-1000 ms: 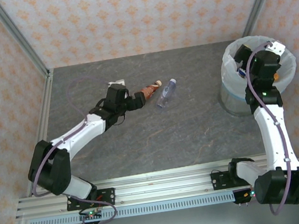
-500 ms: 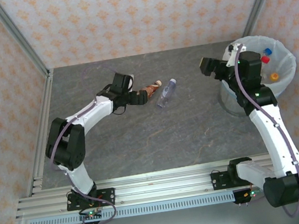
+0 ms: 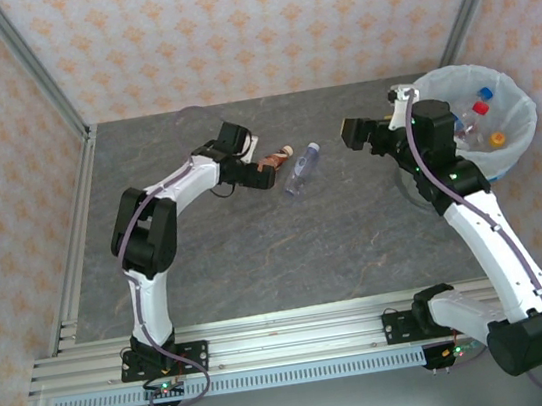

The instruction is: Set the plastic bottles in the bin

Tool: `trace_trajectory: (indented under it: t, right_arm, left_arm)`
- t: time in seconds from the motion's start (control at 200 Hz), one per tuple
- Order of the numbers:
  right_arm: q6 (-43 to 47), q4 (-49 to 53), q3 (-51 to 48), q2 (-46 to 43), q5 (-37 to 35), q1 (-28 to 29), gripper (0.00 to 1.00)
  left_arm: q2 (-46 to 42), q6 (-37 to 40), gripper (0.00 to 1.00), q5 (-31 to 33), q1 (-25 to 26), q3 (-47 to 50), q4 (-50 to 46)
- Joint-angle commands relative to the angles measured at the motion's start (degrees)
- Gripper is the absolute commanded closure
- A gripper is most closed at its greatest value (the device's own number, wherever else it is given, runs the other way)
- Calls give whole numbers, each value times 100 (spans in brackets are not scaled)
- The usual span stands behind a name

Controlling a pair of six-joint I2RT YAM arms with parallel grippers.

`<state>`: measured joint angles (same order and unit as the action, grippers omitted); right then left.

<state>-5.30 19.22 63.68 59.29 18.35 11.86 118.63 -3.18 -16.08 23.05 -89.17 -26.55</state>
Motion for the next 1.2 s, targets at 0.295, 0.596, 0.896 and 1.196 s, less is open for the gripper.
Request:
trace_trajectory:
  t: [0.295, 0.596, 0.896, 1.196]
  right_arm:
    - [101, -94, -259, -330, -366, 27, 1]
    - [38, -114, -321, -348, -350, 27, 1]
    - [-103, -243, -452, -339, -210, 27, 1]
    - [-353, -562, -555, -197, -5, 25, 1]
  left_arm:
    - [780, 356, 2, -598, -46, -826, -403]
    - [848, 325, 16, -611, -46, -794, -291]
    - [713, 121, 43, -426, -53, -588, -138]
    - [95, -16, 71, -311, -52, -40, 206]
